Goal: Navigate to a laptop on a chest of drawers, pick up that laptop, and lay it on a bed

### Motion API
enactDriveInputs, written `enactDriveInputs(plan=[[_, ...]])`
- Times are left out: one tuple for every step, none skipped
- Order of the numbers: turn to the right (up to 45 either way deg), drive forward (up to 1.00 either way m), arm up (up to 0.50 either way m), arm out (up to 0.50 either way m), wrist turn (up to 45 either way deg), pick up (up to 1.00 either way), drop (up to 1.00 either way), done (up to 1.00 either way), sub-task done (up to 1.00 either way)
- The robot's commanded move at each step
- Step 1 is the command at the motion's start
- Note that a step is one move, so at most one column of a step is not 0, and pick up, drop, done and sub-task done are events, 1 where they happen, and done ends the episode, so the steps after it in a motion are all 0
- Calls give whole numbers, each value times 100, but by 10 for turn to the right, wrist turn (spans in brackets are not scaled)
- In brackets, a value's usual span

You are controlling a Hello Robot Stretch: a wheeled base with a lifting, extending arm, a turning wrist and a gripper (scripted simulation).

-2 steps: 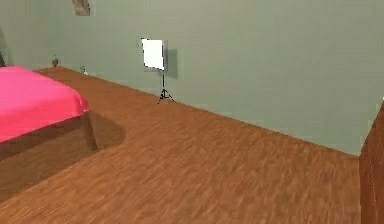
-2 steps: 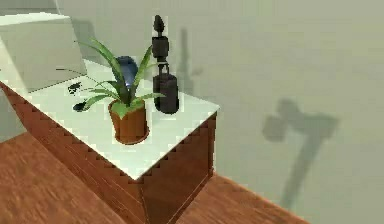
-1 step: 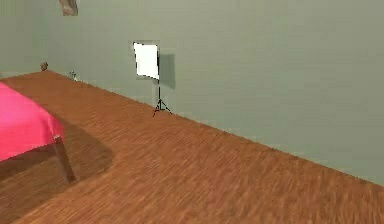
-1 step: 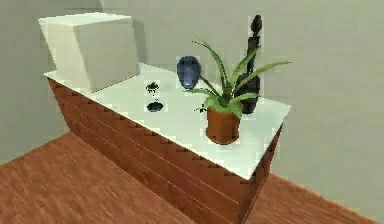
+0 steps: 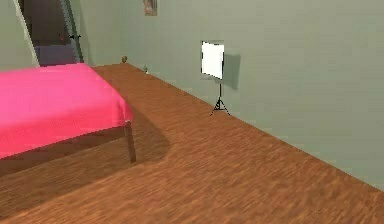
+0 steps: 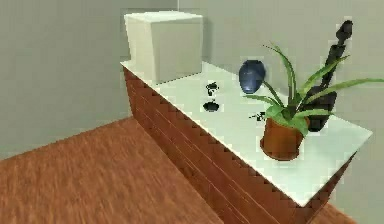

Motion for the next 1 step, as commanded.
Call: enactDriveInputs(plan=[[0,100,0,0,0,0,0,0,0]])
